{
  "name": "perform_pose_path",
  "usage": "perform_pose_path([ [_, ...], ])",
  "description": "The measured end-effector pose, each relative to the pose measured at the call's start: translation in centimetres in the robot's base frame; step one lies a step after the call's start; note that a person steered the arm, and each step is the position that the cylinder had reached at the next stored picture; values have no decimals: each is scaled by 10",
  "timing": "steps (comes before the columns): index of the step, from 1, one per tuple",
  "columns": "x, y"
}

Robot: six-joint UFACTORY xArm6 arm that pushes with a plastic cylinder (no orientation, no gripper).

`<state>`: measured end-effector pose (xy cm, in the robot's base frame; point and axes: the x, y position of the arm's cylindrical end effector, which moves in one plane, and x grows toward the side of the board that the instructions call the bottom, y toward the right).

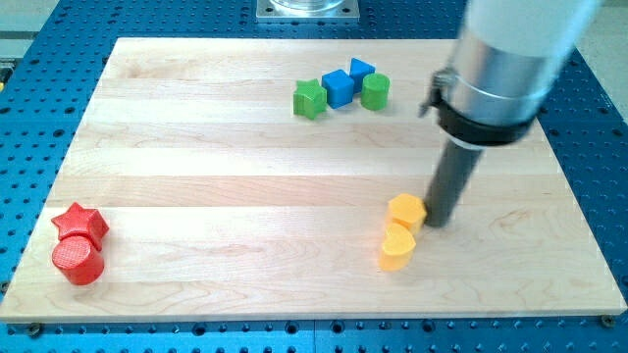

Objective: Slide the red star into the hexagon

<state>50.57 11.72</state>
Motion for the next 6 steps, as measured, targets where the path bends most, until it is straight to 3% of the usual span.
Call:
perform_pose_path([
  [1,-29,-164],
  [2,-63,-276],
  [3,-31,-390],
  [4,38,-398],
  [5,38,-340],
  [6,33,-198],
])
